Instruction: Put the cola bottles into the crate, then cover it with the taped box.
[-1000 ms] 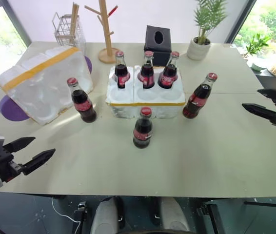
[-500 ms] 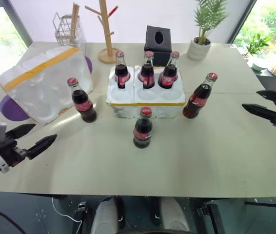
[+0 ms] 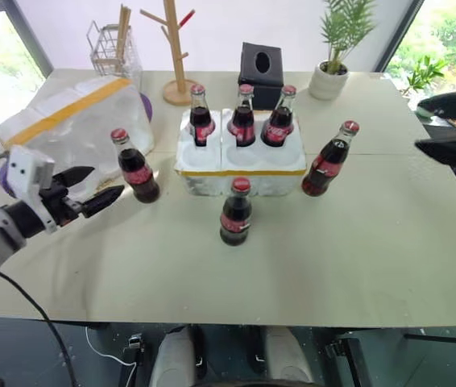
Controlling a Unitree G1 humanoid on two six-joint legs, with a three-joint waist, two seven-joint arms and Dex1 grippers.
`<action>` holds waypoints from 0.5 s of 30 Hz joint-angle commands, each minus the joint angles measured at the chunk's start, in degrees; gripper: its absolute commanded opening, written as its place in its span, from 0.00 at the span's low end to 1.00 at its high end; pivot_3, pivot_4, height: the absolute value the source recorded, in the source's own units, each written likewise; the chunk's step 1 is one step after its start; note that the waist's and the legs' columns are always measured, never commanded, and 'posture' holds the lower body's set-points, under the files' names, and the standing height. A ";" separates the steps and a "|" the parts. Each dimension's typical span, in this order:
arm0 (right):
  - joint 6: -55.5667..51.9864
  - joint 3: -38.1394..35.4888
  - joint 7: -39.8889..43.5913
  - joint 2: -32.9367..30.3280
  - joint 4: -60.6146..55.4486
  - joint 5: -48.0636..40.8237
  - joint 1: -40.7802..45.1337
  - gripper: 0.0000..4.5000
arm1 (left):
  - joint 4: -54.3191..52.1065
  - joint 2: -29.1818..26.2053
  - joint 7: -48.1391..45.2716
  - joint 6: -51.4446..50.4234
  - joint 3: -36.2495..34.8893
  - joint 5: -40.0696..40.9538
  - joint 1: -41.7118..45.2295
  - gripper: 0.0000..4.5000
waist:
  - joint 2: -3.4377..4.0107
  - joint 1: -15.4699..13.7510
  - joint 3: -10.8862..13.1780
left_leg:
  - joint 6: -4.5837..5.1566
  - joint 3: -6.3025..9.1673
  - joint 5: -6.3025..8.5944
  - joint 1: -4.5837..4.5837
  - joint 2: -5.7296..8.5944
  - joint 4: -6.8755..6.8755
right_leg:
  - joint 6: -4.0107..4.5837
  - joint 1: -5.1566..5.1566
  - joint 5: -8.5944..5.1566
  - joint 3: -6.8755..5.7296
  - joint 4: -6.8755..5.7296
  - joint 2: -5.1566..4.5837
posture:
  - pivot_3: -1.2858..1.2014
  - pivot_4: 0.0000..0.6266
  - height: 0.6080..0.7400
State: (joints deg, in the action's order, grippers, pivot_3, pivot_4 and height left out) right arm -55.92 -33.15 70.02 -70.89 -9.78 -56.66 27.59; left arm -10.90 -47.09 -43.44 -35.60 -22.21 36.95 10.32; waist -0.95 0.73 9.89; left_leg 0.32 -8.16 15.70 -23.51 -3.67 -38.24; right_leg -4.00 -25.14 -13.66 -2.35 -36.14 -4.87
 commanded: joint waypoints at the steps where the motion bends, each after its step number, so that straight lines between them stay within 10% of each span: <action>1: -0.79 -2.63 -0.59 -0.28 -4.18 -3.47 0.01 1.00 | 4.26 1.40 -0.71 4.23 4.06 -3.76 3.95 1.00 | -0.01 -0.03 0.00 | 0.00 0.00 0.00 0.00 -0.01 0.00 | 0.00 0.00 0.00 0.00 0.00 0.03 | 0.52 0.24 1.00; 15: 0.00 0.37 -5.72 2.54 -7.55 -6.92 0.55 1.00 | 23.23 9.71 -2.33 16.58 13.60 -14.61 17.65 1.00 | -0.07 0.00 -0.01 | 0.02 0.03 -0.02 0.00 0.06 -0.05 | -0.21 0.05 0.12 0.00 -0.02 0.15 | 0.52 0.24 1.00</action>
State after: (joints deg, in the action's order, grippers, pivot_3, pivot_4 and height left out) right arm -56.81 -31.85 64.74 -68.37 -16.30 -62.24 27.14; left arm 12.01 -37.10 -45.33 -21.04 -8.33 23.23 27.20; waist -1.01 0.73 9.88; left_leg 0.34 -8.13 15.69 -23.51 -3.61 -38.29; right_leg -4.22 -25.09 -13.54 -2.35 -36.16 -4.72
